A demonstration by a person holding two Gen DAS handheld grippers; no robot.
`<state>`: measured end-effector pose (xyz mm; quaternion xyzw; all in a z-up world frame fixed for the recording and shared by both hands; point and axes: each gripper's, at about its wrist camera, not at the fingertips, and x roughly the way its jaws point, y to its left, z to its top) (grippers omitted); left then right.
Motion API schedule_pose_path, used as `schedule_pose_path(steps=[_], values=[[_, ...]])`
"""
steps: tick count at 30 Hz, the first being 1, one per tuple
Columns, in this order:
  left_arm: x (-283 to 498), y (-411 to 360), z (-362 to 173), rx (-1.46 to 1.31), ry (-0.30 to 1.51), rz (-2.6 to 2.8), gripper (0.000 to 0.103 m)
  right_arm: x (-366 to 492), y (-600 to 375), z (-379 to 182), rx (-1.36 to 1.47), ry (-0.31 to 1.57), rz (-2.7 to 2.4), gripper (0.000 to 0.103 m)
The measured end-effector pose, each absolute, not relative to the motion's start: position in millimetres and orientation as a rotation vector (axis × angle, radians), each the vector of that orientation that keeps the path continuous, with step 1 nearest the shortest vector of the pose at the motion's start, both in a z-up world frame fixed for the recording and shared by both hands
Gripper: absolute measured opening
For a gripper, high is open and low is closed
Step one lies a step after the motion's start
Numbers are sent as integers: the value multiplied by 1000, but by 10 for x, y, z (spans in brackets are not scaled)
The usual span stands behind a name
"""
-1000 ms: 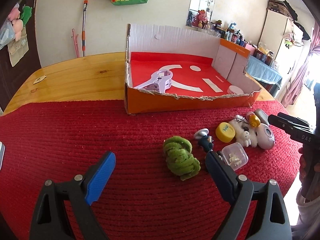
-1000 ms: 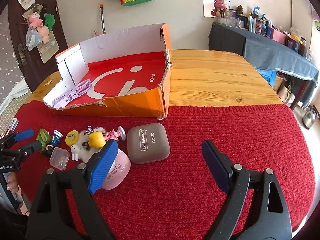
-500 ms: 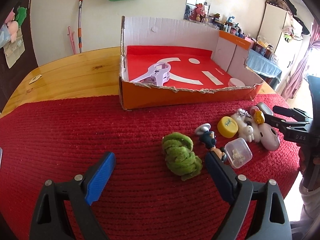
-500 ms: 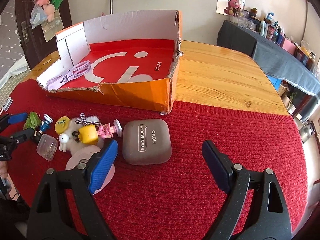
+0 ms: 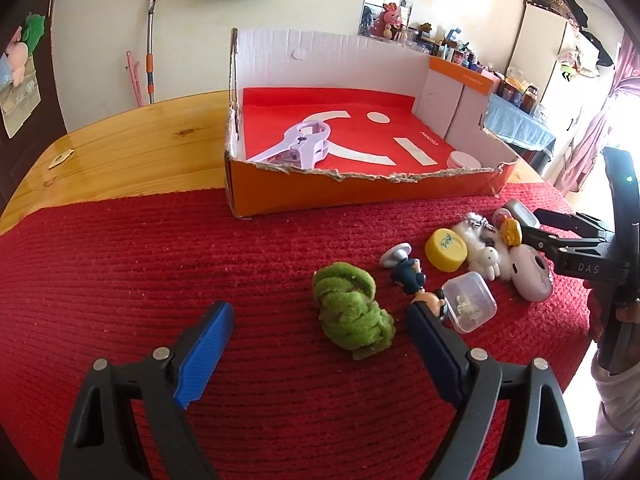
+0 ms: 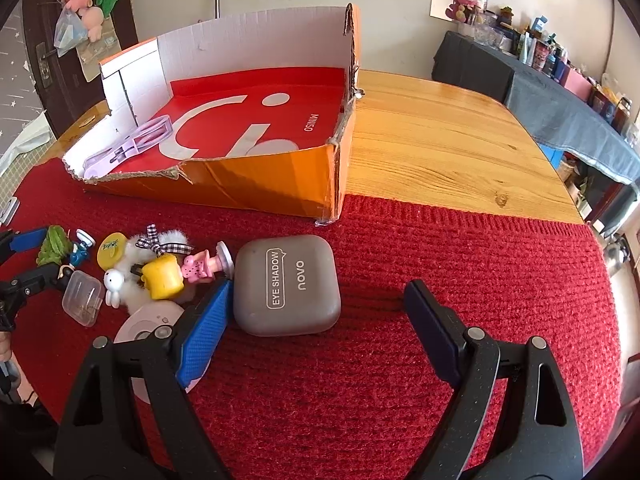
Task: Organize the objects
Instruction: 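Grasp the green fuzzy toy with the left tool while the right tool grasps the grey eye shadow case, then carry the green toy with the left tool into the box while the right tool places the grey case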
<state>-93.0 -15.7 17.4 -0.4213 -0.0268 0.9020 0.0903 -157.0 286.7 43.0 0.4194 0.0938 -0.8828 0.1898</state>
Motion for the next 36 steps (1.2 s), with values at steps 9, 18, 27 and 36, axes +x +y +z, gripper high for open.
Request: schedule_pose_path(steps=[9, 18, 27, 36], values=[[-885, -86, 198, -1189, -55, 2630, 33, -1516, 2800, 439, 1135, 274, -2432, 49], [-791, -64, 359, -1107, -57, 2641, 31, -1398, 2819, 564, 1063, 246, -2434, 49], [-755, -75, 486, -1055, -56, 2653, 31, -1317, 2784, 720, 1025, 239, -2425, 49], [-762, -82, 498, -1058, -74, 2643, 31, -1309, 2758, 720, 1039, 213, -2401, 49]])
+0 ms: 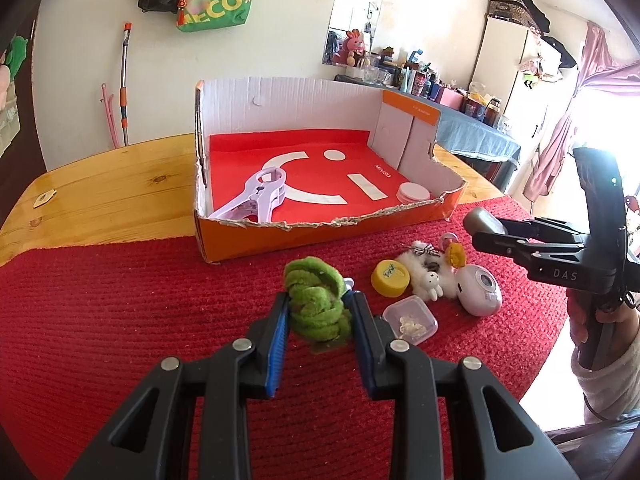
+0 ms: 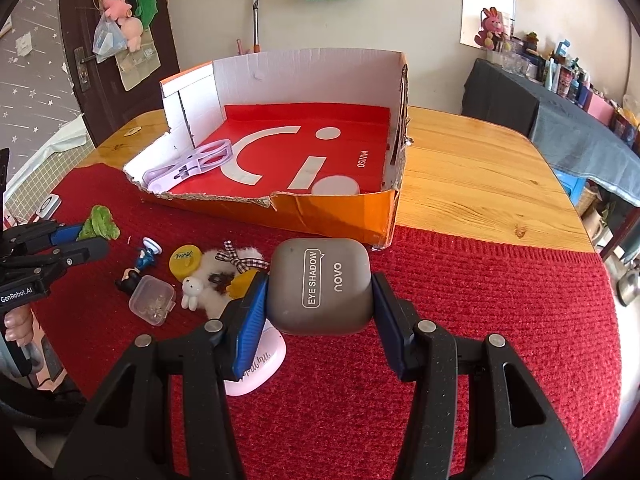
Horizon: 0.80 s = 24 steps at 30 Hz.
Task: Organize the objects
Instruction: 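Carry the green toy with the left tool into the box while the right tool places the grey case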
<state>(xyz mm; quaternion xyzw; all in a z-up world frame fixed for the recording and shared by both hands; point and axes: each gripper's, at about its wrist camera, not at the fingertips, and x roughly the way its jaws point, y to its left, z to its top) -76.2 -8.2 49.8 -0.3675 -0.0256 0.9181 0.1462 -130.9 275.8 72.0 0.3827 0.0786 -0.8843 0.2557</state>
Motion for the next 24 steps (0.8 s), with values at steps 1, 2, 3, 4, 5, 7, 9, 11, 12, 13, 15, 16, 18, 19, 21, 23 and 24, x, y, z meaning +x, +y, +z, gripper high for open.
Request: schedule_pose_path(steps=[1, 2, 3, 4, 5, 7, 9, 11, 12, 13, 15, 16, 18, 19, 21, 23, 24], values=[[-763, -78, 510, -1055, -72, 2642, 31, -1307, 2754, 728, 1037, 215, -2400, 49], [-762, -68, 524, -1050, -68, 2642, 31, -1301, 2751, 739, 1033, 217, -2401, 49], [-764, -62, 543, -1045, -63, 2642, 31, -1298, 2752, 753, 1028, 214, -2401, 49], [-770, -56, 564, -1040, -60, 2642, 31, -1297, 2748, 774, 1024, 209, -2396, 49], [-781, -51, 589, -1033, -56, 2643, 31, -1294, 2744, 794, 1019, 204, -2393, 49], [-803, -47, 645, -1020, -51, 2644, 31, -1282, 2727, 850, 1003, 201, -2388, 49], [-838, -42, 713, -1002, -48, 2639, 31, -1287, 2709, 920, 988, 190, -2378, 49], [-895, -25, 784, -985, -46, 2629, 31, -1301, 2680, 997, 973, 184, -2369, 49], [-927, -19, 817, -979, -45, 2622, 31, -1313, 2663, 1035, 964, 182, -2364, 49], [-963, -8, 847, -974, -44, 2613, 31, -1328, 2646, 1070, 956, 181, -2360, 49], [-1041, 9, 892, -968, -40, 2591, 31, -1374, 2601, 1134, 944, 180, -2349, 49], [-1096, 20, 907, -971, -38, 2579, 31, -1406, 2576, 1155, 942, 181, -2343, 49], [-1185, 35, 921, -980, -33, 2562, 31, -1471, 2520, 1176, 942, 189, -2333, 49], [-1232, 46, 925, -986, -28, 2551, 31, -1510, 2486, 1178, 945, 198, -2326, 49], [-1324, 67, 929, -998, -16, 2535, 31, -1575, 2426, 1176, 953, 219, -2314, 49], [-1408, 80, 929, -1009, -4, 2525, 31, -1649, 2361, 1161, 967, 232, -2294, 49], [-1449, 86, 926, -1016, 4, 2519, 31, -1682, 2327, 1149, 973, 241, -2286, 49]])
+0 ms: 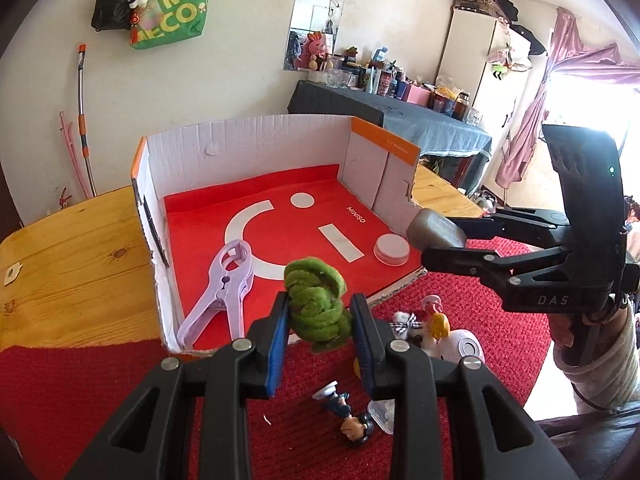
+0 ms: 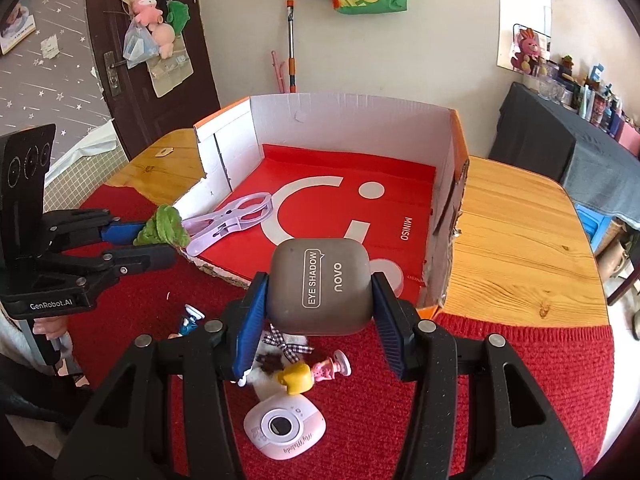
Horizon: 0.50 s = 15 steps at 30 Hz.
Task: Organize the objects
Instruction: 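Carry the green toy with the left tool into the box while the right tool places the grey case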
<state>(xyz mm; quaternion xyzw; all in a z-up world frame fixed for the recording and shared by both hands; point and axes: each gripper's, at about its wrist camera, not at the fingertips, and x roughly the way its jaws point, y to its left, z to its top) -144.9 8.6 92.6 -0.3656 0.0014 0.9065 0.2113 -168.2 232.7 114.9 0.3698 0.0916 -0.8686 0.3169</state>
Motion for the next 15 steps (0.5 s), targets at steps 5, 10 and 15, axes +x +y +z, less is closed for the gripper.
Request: schedule_pose_path(steps=[5, 10, 15], values=[[-1633, 134, 884, -1053, 51, 2481, 31, -1851, 2170, 1070, 1006, 288, -2237, 49], [-1787, 172, 821, -1103, 94, 2444, 31, -1996, 2027, 984, 1042, 342, -2190, 49], [-1924, 214, 763, -1149, 148, 2403, 31, -2106, 1900, 891, 1068, 405, -2133, 49]])
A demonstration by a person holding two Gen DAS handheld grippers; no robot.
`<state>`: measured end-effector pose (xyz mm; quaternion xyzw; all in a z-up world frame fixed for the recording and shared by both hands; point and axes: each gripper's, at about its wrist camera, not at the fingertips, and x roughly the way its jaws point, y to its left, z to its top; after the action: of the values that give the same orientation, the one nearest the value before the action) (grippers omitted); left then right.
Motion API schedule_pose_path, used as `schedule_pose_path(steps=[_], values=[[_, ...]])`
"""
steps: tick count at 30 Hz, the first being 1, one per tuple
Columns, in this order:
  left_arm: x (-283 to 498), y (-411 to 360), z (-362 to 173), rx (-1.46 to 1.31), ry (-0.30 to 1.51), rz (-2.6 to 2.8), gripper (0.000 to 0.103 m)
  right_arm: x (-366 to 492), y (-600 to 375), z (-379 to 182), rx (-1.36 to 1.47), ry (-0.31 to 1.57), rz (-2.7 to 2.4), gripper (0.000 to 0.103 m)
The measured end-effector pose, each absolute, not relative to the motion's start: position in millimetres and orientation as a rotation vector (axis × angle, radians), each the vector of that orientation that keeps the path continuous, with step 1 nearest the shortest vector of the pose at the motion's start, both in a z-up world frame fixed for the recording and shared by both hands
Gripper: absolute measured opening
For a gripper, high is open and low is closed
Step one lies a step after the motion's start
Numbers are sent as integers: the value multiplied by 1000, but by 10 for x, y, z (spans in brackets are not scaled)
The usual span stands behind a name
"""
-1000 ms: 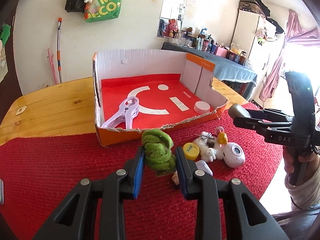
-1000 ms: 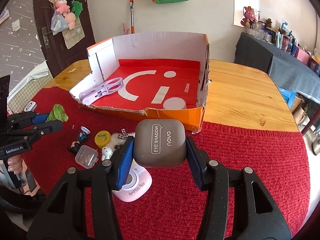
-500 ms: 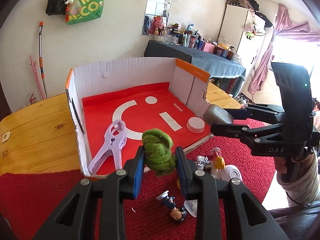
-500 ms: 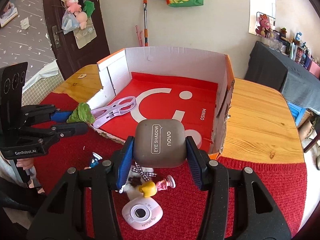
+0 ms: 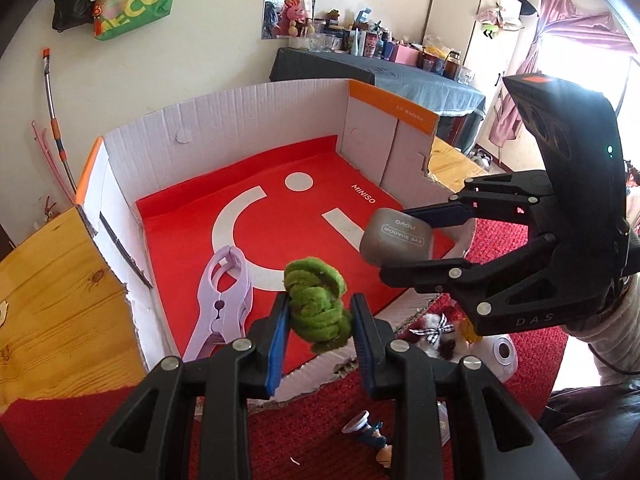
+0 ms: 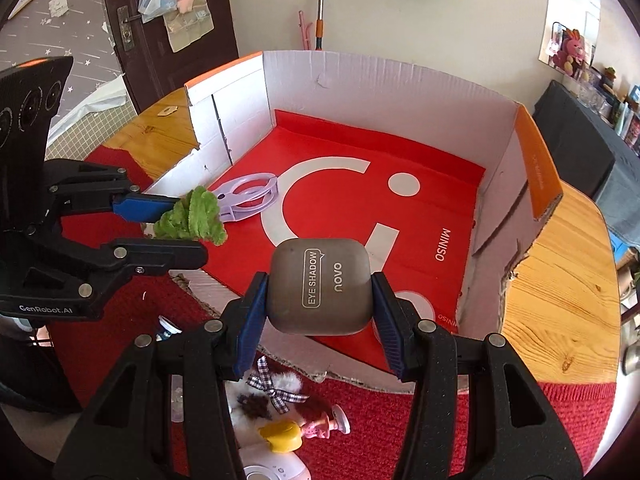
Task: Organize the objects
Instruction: 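Carry the green toy with the left tool into the box while the right tool places the grey case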
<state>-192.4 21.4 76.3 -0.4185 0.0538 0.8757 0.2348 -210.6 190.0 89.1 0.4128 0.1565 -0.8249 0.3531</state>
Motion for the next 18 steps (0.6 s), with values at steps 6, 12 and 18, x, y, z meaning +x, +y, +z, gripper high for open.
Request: schedule_pose_path(steps=[6, 12, 18], values=[[-2111, 300, 704, -1217, 251, 2334, 31, -2213, 1799, 798, 1096, 480, -2059, 49], [-2242, 372, 580, -1283, 342, 2269, 31, -2302, 1723, 704, 1134, 556, -1979, 49], [-2318, 419, 487, -1327, 377, 2220, 31, -2364, 1677, 660, 1160, 599, -1919, 49]])
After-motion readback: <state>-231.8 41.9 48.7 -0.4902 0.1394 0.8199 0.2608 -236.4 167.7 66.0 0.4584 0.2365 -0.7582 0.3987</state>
